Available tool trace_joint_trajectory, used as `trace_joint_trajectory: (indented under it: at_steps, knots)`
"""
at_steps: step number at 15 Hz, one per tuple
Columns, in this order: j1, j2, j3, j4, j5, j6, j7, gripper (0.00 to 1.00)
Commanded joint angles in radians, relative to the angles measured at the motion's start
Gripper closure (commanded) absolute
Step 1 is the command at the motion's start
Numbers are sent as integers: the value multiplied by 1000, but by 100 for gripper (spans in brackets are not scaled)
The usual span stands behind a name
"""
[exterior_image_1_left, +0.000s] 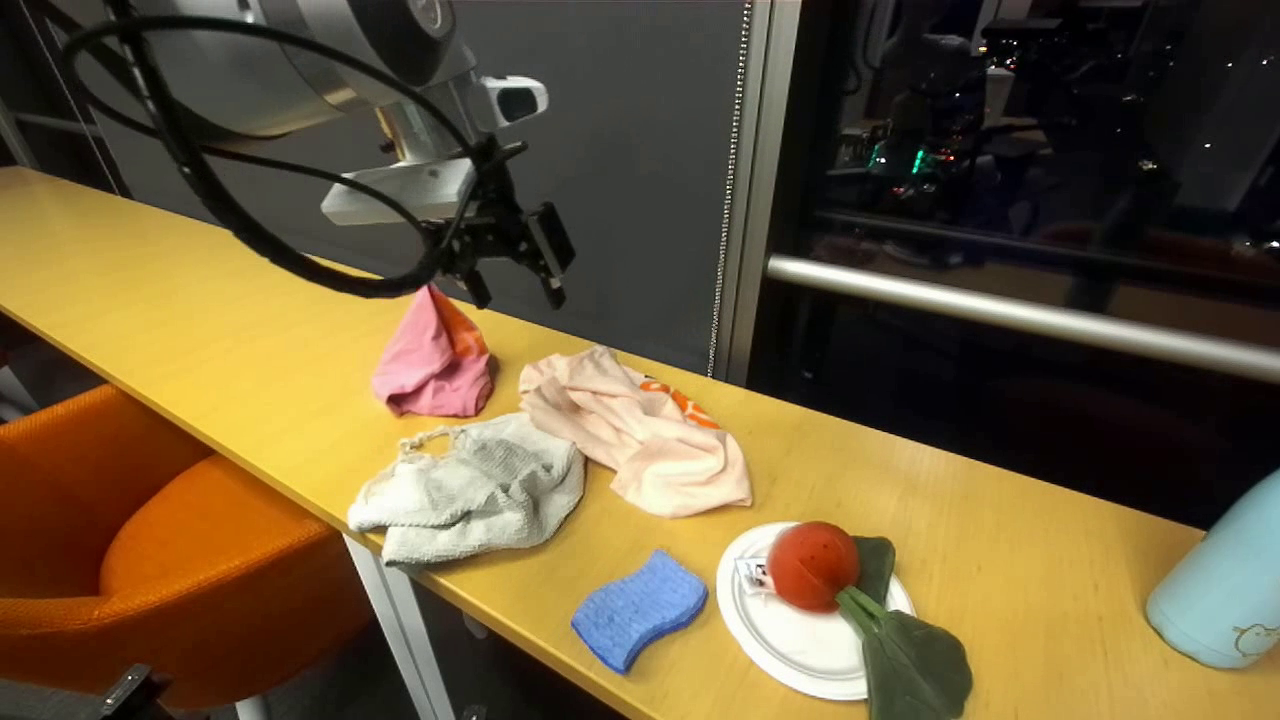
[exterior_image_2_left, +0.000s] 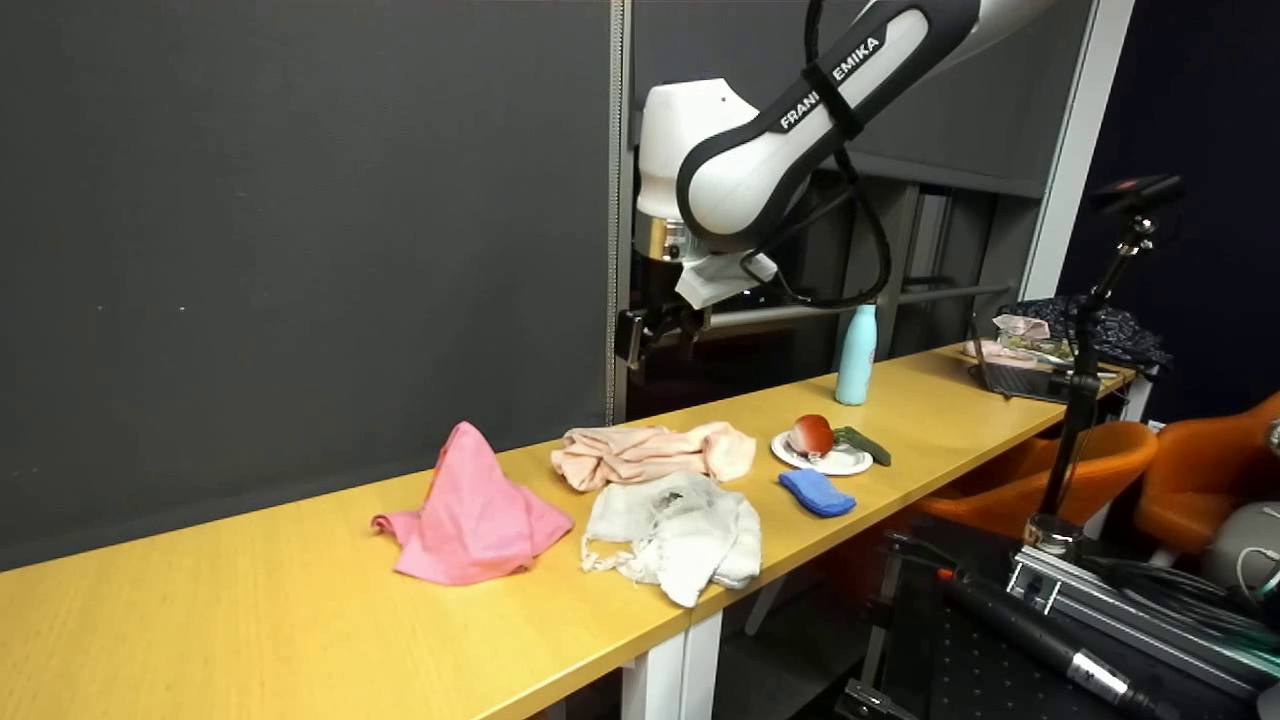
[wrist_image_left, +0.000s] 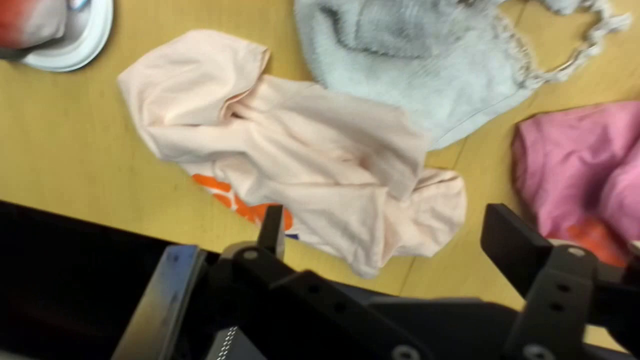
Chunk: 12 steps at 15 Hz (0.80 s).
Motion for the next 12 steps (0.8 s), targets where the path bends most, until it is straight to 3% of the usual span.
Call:
trace_joint_trajectory:
  at_steps: [1,6,12]
  knots:
    - [8,-67,35,-92,74,-61,-10,0]
    - [10,-204,4,-294,21,-117,32,0]
    - [13,-91,8,-379,14,120,132,0]
